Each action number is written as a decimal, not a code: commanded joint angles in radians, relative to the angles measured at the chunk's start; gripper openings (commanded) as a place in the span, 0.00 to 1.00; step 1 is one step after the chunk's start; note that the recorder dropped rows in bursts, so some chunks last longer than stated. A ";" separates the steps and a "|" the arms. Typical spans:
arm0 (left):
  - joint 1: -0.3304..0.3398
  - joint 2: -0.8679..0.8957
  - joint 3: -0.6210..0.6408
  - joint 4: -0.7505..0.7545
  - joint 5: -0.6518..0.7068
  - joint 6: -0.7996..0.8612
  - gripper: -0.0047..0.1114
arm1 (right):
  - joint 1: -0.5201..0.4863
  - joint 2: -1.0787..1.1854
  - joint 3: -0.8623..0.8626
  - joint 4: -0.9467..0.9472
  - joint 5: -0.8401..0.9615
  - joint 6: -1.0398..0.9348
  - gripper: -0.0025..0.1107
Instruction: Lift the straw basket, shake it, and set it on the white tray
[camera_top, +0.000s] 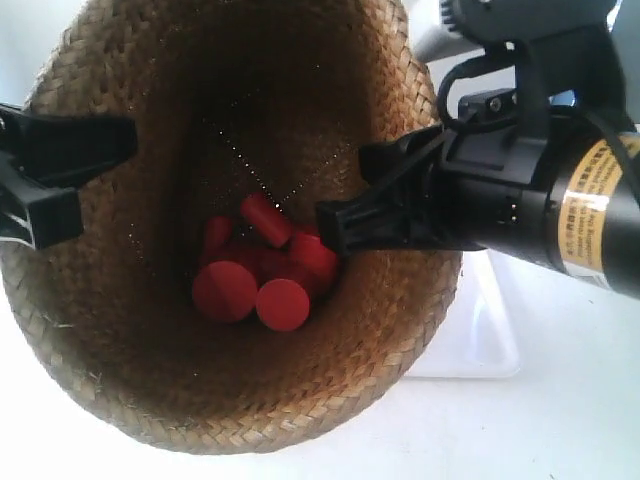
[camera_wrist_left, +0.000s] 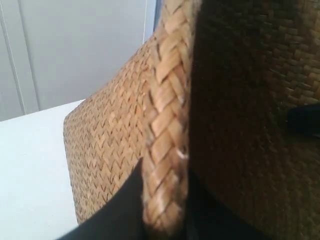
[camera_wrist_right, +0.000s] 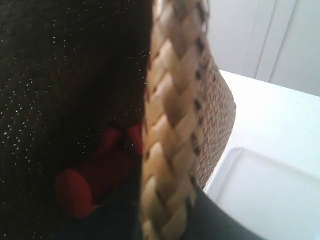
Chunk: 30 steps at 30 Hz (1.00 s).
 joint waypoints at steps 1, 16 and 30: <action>-0.016 0.003 -0.012 -0.001 0.035 0.025 0.04 | 0.002 0.003 -0.008 -0.039 -0.048 -0.025 0.02; -0.002 -0.115 -0.111 0.069 0.132 0.013 0.04 | 0.129 -0.087 -0.052 -0.135 0.126 0.000 0.02; -0.016 0.014 -0.072 0.059 0.083 -0.086 0.04 | 0.103 -0.032 -0.019 -0.162 0.131 0.069 0.02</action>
